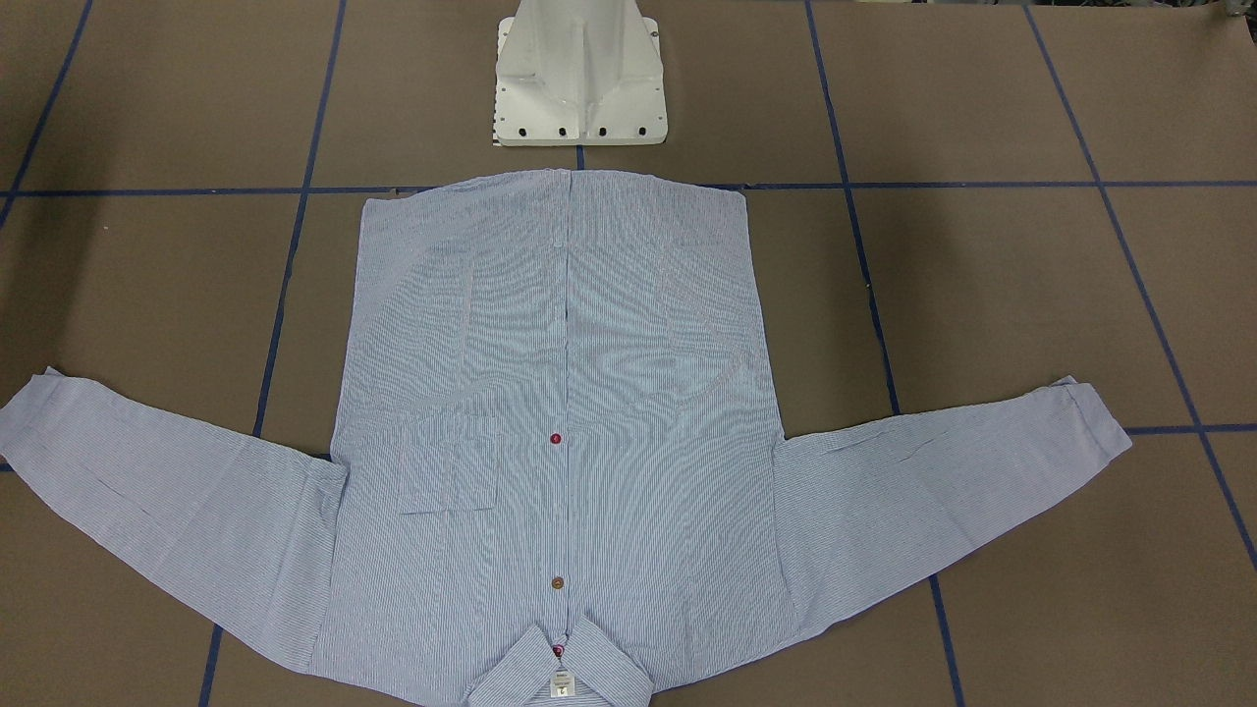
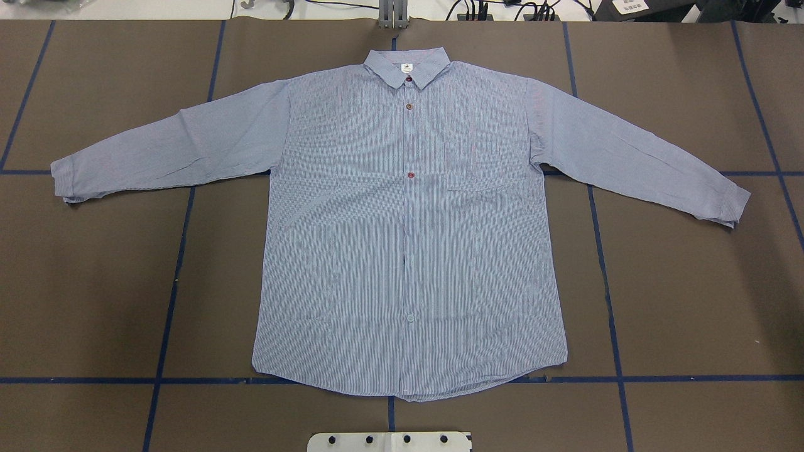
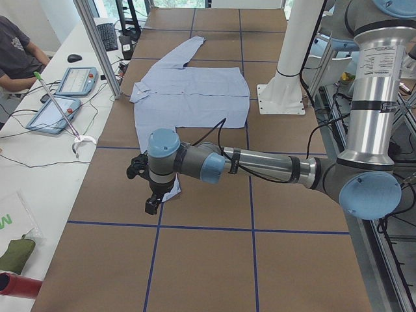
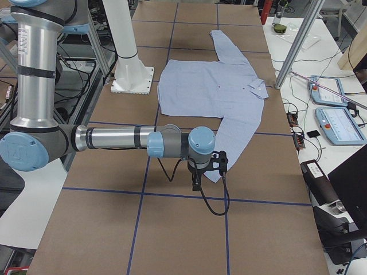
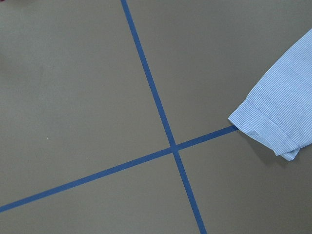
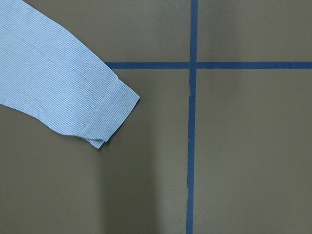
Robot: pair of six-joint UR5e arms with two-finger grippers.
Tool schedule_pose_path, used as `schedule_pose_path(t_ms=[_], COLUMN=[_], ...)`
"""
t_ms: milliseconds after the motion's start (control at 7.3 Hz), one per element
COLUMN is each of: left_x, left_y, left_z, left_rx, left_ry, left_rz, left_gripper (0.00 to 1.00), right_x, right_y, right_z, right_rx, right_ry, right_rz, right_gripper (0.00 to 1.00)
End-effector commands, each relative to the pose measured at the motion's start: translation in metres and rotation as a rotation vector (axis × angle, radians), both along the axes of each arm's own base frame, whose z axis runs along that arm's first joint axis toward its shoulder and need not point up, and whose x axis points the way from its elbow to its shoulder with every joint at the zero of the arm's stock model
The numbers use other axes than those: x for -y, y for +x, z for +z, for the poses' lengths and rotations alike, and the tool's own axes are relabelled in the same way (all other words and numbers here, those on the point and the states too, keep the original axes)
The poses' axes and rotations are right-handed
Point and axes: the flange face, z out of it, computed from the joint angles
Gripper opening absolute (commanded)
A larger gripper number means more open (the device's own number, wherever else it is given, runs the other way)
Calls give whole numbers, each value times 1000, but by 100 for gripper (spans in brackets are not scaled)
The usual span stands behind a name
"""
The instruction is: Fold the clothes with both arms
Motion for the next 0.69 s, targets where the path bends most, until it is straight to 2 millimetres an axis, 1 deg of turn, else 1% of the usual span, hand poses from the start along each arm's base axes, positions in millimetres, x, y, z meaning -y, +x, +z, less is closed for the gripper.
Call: schedule_pose_path(t_ms=[0,137,274,411,548], left_x=[13,10,8,6,5], left_y=[5,6,6,6,6], left_z=[-19,-19,-18,-16,-15], left_rx=[-38,-40,-42,-42,-42], left_ry=[26,31,60,66,65], left_rz=[-36,-31,-31,-30,-32], left_gripper=[100,100,100,100,100], right_x=[17,21,24,20,19], right_y=[-29,-32,-39,-50,-70], right_z=[-6,4,32,69,76], right_rx=[10,9,23,45,75], right_ry=[38,28,49,102,85], right_rz=[-41,21,66,84,131], right_gripper=[100,100,100,100,100])
